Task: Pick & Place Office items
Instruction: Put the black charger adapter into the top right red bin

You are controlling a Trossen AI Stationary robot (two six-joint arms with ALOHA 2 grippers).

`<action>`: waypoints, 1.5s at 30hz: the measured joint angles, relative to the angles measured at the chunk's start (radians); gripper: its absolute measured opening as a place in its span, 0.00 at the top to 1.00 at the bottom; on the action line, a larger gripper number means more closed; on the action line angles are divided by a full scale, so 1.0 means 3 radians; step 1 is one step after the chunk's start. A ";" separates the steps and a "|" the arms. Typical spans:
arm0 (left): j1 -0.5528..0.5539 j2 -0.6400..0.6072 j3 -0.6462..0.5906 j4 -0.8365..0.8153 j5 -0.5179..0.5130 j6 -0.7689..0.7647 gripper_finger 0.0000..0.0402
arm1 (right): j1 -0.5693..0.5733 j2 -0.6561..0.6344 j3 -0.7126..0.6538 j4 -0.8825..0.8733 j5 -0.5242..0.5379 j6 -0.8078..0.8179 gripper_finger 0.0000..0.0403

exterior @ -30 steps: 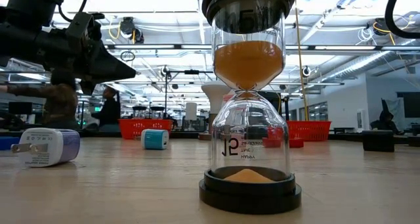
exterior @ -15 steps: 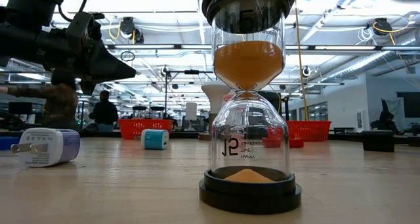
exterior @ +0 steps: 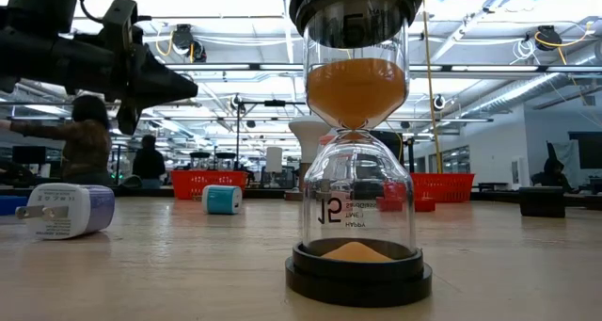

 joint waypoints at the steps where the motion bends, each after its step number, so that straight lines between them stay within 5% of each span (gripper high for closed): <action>1: 0.0000 0.0001 0.0000 0.0013 0.0002 -0.0010 0.94 | -0.0055 -0.0056 -0.0017 -0.0015 0.0137 -0.0080 0.99; 9: 0.0000 0.0001 0.0061 -0.0001 0.0039 -0.0157 0.94 | -0.0466 -0.0612 -0.0212 -0.0116 0.1430 -0.0845 0.96; 14: 0.0000 0.0000 0.0244 -0.0177 0.0040 0.0055 0.94 | -0.0794 -0.0858 -0.0426 -0.0063 0.1749 -0.1208 0.99; 23: 0.0000 0.0001 0.1112 -0.2135 0.0272 0.0121 0.94 | -0.1278 -0.1089 -0.1009 0.0885 0.1628 -0.1889 1.00; 28: -0.0003 0.0001 0.1323 -0.2532 0.0385 0.0183 0.94 | -0.1445 -0.1167 -0.1276 0.1268 0.1625 -0.1959 0.98; 38: 0.0000 0.0001 0.1324 -0.2602 0.0360 -0.0105 0.94 | -0.1798 -0.1398 -0.1301 -0.0149 0.0768 -0.1294 0.72; 41: 0.0000 0.0001 0.1324 -0.2606 0.0343 -0.0094 0.94 | -0.1790 -0.1400 -0.1311 -0.0656 0.0674 -0.1257 0.61; 45: 0.0000 0.0001 0.1324 -0.2607 0.0295 -0.0092 0.94 | -0.1790 -0.1399 -0.1444 -0.0645 0.0676 -0.1415 0.50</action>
